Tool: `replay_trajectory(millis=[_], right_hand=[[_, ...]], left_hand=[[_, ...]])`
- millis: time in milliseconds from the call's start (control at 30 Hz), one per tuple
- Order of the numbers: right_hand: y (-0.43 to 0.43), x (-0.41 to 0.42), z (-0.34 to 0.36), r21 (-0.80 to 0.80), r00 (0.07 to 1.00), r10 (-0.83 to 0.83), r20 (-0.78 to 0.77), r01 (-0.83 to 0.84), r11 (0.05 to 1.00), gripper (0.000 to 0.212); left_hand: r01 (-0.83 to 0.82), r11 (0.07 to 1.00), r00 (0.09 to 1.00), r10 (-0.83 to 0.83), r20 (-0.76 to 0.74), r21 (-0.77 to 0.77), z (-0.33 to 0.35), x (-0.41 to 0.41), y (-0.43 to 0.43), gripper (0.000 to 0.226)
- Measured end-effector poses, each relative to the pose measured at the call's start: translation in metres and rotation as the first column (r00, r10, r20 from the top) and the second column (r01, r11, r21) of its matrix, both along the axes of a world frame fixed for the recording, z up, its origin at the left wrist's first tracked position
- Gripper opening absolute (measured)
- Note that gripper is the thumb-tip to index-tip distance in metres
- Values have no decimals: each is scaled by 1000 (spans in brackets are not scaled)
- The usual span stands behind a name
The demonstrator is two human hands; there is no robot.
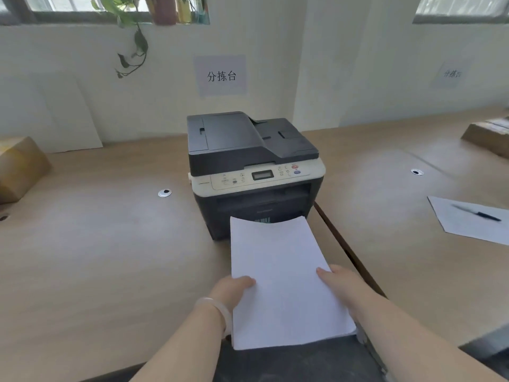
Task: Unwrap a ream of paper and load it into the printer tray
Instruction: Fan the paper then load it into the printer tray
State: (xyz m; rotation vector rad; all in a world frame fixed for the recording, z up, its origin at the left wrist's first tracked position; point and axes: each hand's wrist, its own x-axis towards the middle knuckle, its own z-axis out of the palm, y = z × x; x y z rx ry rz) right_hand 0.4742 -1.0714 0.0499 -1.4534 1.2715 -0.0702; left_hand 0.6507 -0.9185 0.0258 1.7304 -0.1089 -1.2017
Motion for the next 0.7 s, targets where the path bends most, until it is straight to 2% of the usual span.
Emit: replay_trajectory(millis=[200, 333, 433, 700], right_hand=[[-47, -11, -16, 12, 997, 56, -52, -56, 998, 38], [-61, 0, -21, 37, 996, 62, -65, -60, 998, 45], [-72, 18, -25, 76, 994, 43, -105, -35, 996, 48], [-92, 54, -61, -55, 980, 51, -195, -63, 996, 38]], left_hand=[[-53, 996, 998, 55, -35, 67, -23, -17, -35, 49], [-95, 992, 993, 101, -68, 88, -33, -14, -45, 37], [-86, 993, 994, 91, -55, 76, -42, -3, -55, 36], [-67, 994, 996, 72, -55, 86, -75, 33, -80, 27]])
